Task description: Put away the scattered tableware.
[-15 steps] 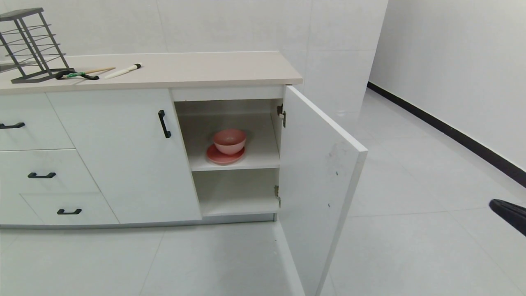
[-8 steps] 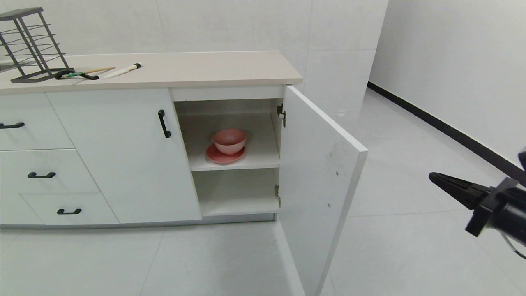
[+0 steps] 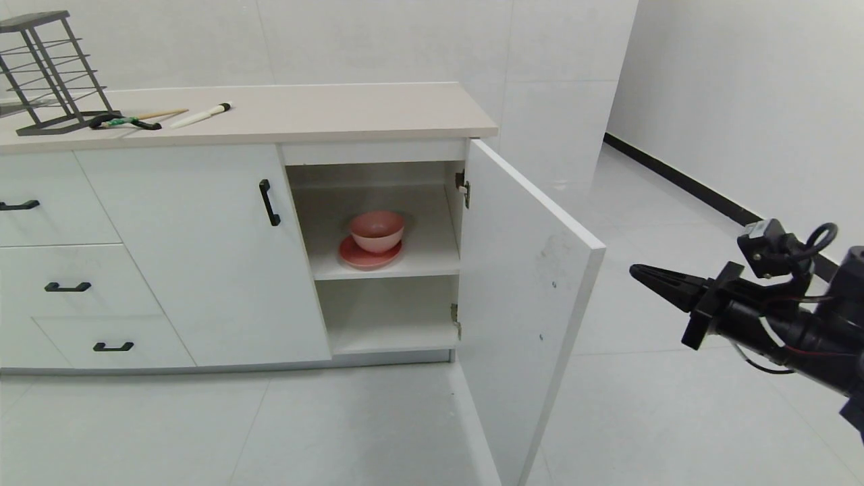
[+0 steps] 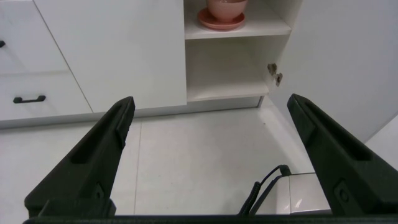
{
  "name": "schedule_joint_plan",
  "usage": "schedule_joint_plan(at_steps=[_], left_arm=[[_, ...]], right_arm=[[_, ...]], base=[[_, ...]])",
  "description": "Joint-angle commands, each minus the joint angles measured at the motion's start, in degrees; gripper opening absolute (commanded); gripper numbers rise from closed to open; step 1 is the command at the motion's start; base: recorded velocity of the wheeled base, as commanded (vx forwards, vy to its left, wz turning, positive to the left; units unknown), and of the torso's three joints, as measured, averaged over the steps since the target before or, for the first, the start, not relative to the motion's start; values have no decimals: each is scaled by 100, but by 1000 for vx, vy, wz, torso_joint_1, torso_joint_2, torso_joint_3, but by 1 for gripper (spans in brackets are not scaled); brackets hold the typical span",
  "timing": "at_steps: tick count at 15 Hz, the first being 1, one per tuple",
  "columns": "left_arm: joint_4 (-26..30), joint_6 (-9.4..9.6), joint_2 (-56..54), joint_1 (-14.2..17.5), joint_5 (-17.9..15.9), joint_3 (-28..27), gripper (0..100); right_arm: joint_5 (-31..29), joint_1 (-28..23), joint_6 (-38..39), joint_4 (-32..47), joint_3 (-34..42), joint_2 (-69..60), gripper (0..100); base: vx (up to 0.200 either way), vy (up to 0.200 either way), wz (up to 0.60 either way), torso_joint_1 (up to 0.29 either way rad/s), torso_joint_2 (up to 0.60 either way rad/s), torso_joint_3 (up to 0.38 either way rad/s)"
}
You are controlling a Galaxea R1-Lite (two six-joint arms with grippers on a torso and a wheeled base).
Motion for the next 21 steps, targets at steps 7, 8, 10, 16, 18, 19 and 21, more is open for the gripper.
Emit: schedule_joint_plan(at_steps=[7,8,10,16,18,19,21], left_arm=[[-4,-13,9,0,15,0,100],[-4,-13,9,0,15,0,100],[-13,-48,9,0,33,0,100],[-13,-83,9,0,50,0,100],[-13,-83,9,0,50,0,100],[-13,-83,9,0,50,0,100],[-13,-83,9,0,50,0,100]], right_arm=[[179,685,3,-206,-618,780,0],[179,729,-5,-206,-618,789,0],[179,808,-5,-206,-610,789,0],[170,1344,-5,-214,-575,762,0],[152,1547,-5,-206,-592,762,0],[144,1626,-5,-206,-610,771,0],[144,1740,-14,-206,-627,789,0]], base=[[0,0,0,0,0,0],[0,0,0,0,0,0],[0,0,0,0,0,0],[0,0,0,0,0,0],[0,0,0,0,0,0],[0,0,0,0,0,0],[0,0,0,0,0,0]])
